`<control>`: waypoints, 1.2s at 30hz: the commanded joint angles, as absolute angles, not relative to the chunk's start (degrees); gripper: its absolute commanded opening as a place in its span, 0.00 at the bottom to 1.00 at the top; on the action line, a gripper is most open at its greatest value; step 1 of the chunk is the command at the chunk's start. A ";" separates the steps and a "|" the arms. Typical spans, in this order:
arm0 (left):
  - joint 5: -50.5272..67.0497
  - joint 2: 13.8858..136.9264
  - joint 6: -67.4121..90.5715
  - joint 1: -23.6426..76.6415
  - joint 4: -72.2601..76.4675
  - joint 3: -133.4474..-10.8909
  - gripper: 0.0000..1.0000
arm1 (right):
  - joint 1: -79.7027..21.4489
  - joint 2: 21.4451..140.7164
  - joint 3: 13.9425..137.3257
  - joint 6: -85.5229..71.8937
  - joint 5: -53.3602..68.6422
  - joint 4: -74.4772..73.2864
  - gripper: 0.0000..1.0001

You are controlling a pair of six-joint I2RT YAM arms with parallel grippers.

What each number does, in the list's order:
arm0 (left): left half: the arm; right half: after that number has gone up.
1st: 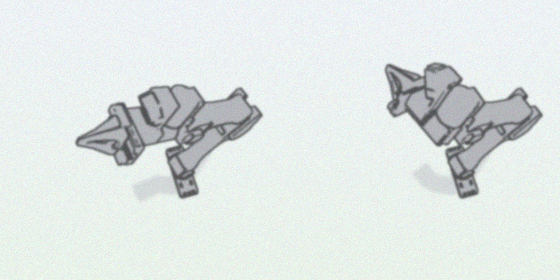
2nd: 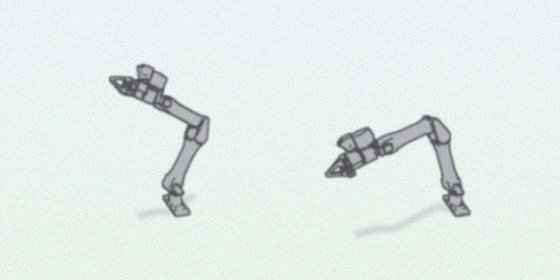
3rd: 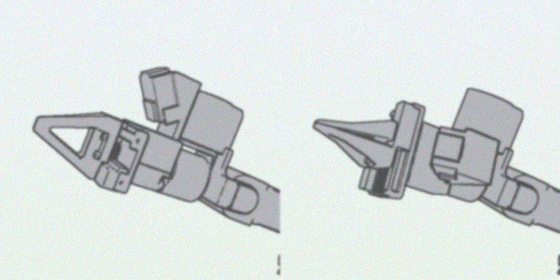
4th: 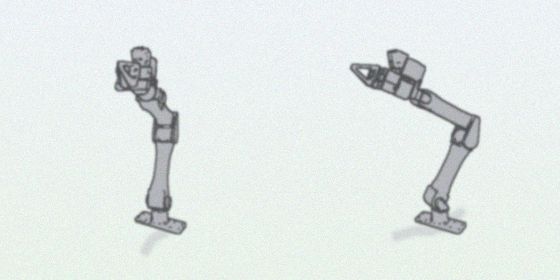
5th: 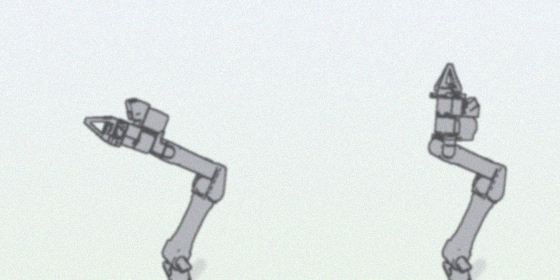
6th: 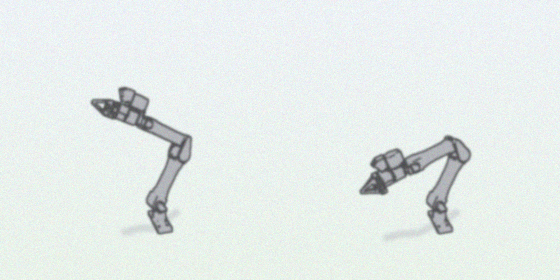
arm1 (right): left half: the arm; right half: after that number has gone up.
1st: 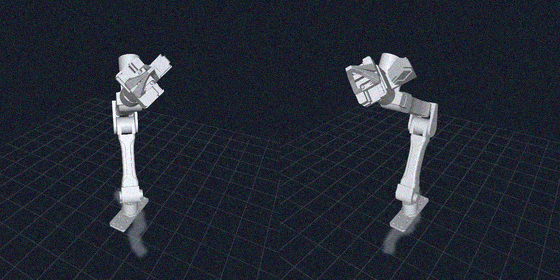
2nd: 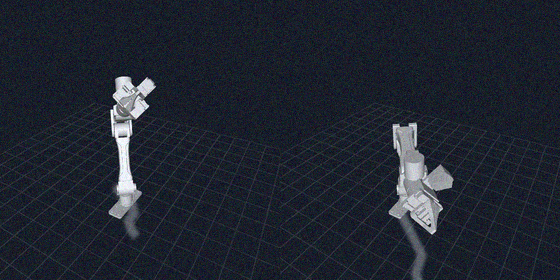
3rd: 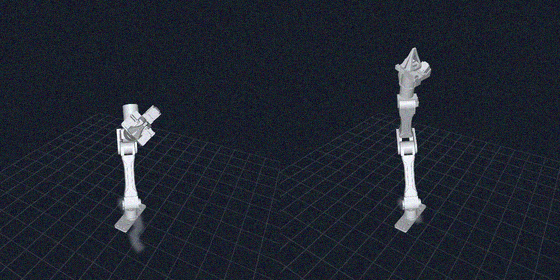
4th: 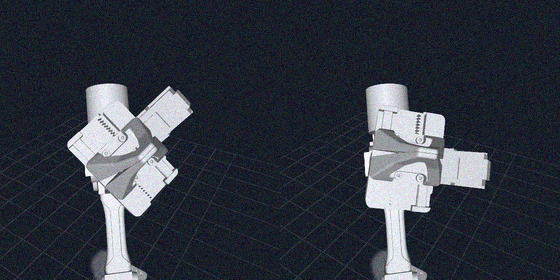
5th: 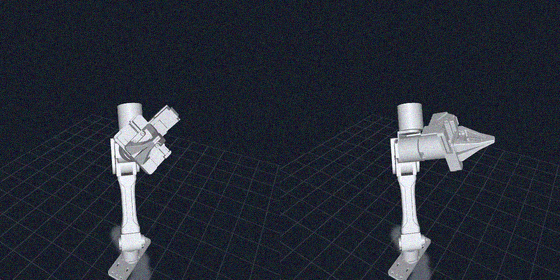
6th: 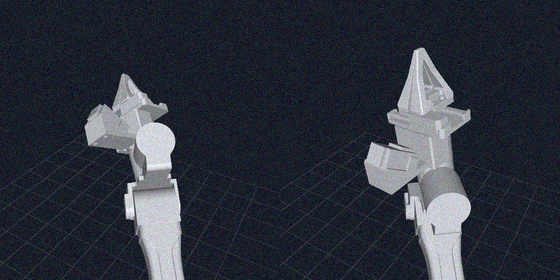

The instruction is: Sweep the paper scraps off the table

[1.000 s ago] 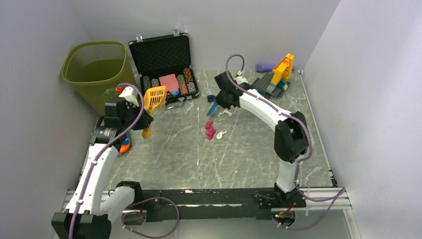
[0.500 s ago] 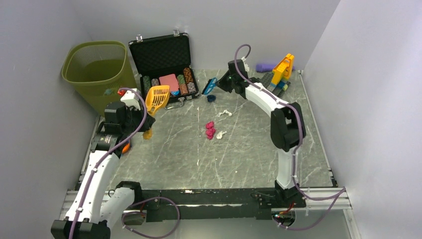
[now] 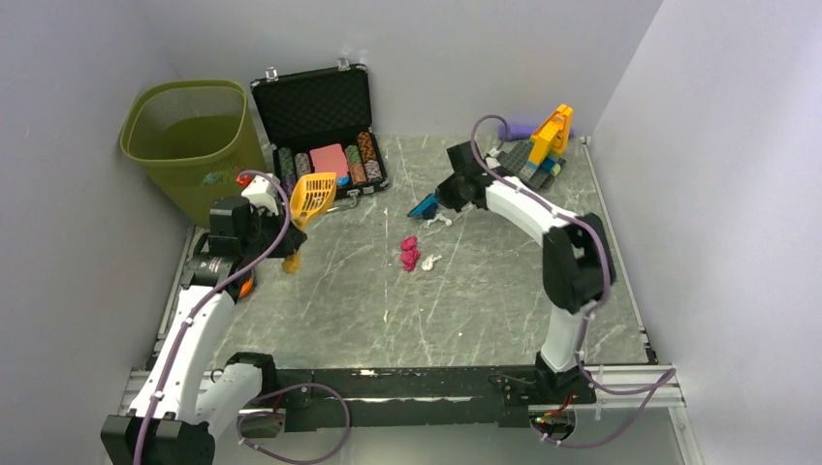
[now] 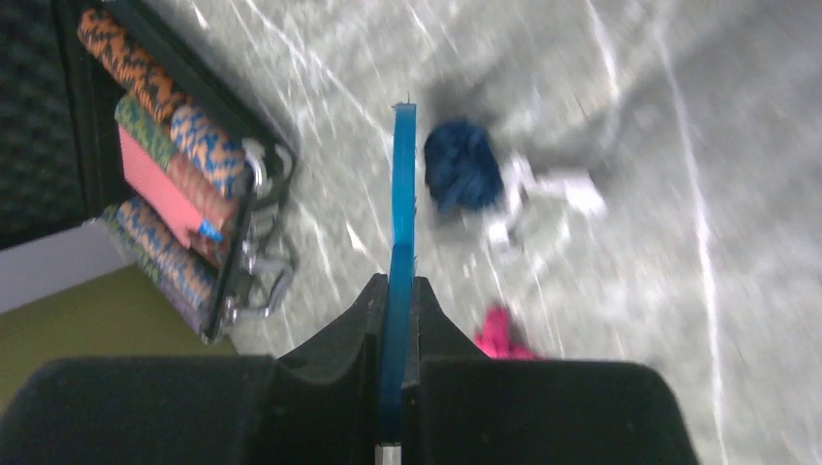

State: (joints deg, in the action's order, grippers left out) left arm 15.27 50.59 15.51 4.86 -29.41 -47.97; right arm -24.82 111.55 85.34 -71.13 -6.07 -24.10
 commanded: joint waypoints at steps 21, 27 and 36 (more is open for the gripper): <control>6.66 56.85 10.53 20.25 -32.96 -50.67 0.00 | -24.33 106.90 100.40 -15.56 -15.16 -27.07 0.00; 4.21 56.45 9.73 20.48 -34.10 -51.00 0.00 | -25.41 116.37 108.44 6.23 -6.46 -32.45 0.00; 3.64 56.62 8.79 20.48 -34.53 -51.50 0.00 | -31.49 123.22 109.41 31.88 -7.89 -35.60 0.00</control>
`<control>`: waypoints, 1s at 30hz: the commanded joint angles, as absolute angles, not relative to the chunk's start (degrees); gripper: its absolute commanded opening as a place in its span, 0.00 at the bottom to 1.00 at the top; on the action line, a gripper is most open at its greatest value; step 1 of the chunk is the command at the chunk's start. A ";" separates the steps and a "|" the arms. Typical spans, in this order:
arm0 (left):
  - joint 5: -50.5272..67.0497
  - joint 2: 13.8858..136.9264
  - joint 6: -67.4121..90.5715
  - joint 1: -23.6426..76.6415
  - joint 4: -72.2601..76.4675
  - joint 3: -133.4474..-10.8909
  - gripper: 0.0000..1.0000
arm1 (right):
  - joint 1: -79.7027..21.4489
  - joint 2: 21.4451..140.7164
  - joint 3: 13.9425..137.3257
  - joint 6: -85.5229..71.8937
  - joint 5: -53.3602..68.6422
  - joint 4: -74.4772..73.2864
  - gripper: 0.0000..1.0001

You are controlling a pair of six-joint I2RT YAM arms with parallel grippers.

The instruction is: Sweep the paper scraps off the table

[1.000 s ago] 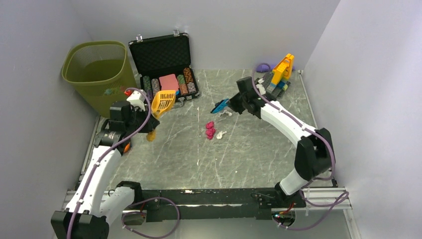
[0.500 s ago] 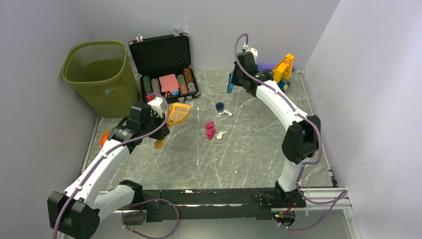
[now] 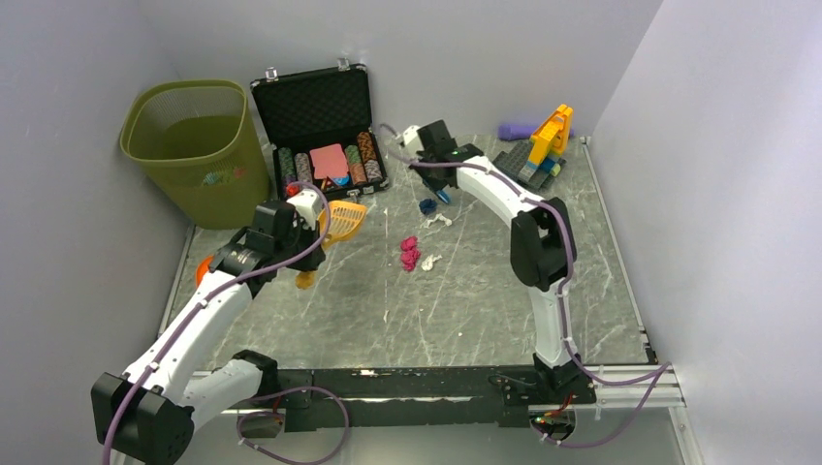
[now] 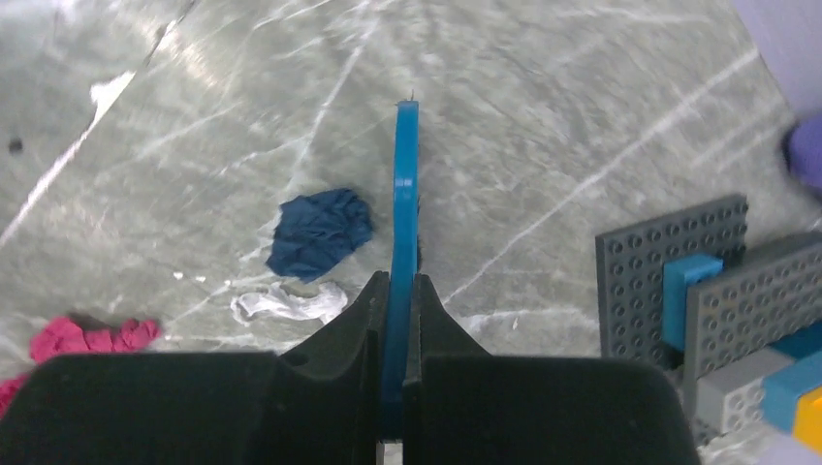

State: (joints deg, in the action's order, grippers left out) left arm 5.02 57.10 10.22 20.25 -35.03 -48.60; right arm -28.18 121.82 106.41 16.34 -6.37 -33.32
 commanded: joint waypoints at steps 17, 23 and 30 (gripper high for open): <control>5.25 56.80 7.27 20.48 -35.42 -51.42 0.00 | -37.66 112.35 101.25 35.23 1.42 -44.65 0.00; 8.39 58.68 6.48 21.09 -35.71 -51.33 0.00 | -32.83 112.99 104.98 33.00 -5.58 -46.80 0.00; 7.28 61.90 6.15 24.50 -37.13 -51.90 0.00 | -30.06 119.20 106.96 31.37 -14.83 -47.93 0.00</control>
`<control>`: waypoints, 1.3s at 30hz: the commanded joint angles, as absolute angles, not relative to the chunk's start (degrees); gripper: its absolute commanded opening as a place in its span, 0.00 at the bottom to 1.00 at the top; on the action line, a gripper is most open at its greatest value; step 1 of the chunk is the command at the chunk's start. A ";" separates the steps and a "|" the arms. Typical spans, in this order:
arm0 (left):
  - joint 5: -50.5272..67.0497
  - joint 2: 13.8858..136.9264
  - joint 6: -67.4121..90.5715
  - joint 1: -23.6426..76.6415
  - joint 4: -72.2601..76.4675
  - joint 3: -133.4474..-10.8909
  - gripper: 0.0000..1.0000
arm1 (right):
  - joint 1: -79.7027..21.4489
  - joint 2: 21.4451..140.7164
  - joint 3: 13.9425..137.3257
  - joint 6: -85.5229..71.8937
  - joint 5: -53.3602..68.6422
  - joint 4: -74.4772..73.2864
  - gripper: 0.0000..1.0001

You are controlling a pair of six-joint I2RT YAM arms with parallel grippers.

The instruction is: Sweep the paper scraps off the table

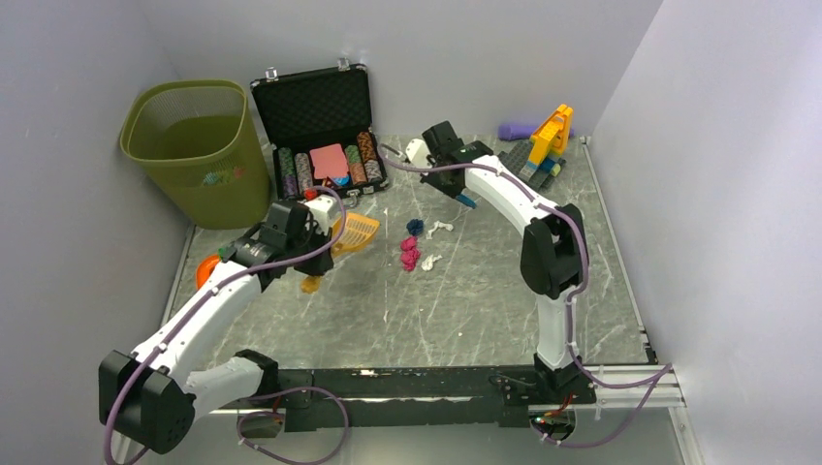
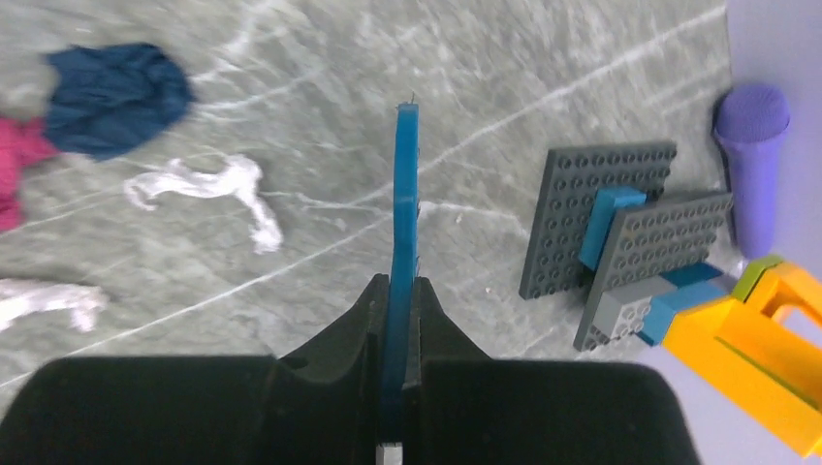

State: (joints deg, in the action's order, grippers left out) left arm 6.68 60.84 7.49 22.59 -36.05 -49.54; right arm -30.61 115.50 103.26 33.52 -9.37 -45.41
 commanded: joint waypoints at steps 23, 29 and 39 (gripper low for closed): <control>0.44 72.18 8.29 40.40 -50.23 -56.78 0.00 | -31.77 116.32 116.52 19.40 5.40 -58.47 0.00; 1.35 77.25 8.41 41.33 -49.58 -57.77 0.00 | -32.84 117.90 114.81 22.84 -5.72 -50.56 0.00; 5.27 83.93 8.64 41.33 -47.54 -60.85 0.00 | -38.02 120.41 107.88 31.47 -5.85 -43.10 0.00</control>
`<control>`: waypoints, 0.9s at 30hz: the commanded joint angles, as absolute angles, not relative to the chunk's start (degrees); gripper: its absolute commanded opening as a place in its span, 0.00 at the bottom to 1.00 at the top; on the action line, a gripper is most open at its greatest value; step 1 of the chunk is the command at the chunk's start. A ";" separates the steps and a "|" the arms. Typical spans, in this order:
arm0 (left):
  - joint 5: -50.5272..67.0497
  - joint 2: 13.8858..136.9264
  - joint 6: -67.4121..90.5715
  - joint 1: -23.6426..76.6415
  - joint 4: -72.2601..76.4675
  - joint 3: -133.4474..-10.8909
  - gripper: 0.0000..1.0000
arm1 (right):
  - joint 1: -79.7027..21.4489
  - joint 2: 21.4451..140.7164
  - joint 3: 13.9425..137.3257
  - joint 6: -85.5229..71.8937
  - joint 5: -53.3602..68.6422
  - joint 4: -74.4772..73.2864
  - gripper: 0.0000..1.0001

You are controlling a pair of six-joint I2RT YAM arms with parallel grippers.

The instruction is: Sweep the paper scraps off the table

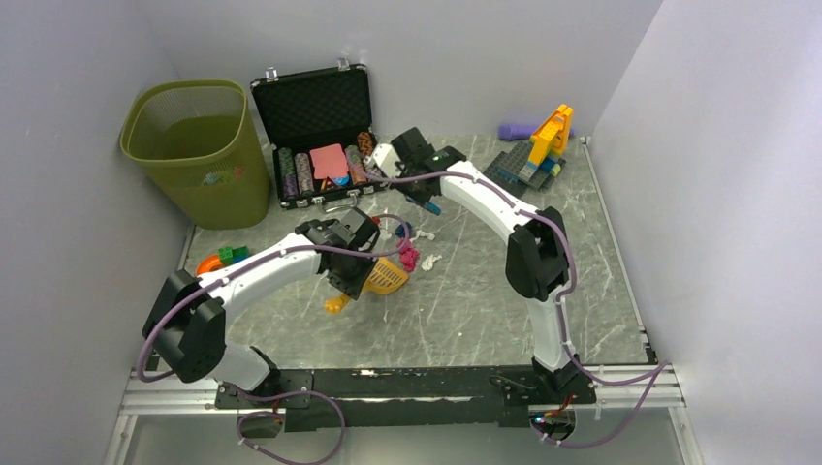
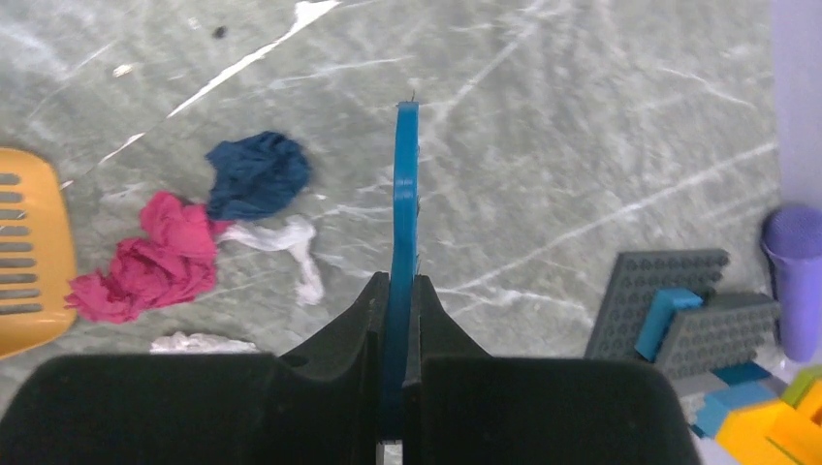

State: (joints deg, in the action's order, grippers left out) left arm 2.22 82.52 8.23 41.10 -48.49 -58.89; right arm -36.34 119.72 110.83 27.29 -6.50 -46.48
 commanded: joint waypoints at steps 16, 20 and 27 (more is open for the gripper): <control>3.37 87.04 7.73 41.33 -45.02 -61.84 0.00 | -37.99 114.22 111.81 24.74 27.00 -63.13 0.00; 2.59 86.47 7.71 41.84 -44.52 -60.95 0.00 | -34.72 111.06 110.03 19.57 27.14 -60.13 0.00; 2.46 85.21 9.42 43.38 -43.31 -58.41 0.00 | -31.29 107.21 107.14 15.29 17.70 -56.06 0.00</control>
State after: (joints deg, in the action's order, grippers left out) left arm 2.17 86.15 8.27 42.24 -44.47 -60.16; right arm -32.45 111.09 108.73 18.90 22.52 -59.79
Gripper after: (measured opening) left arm 0.210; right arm 0.089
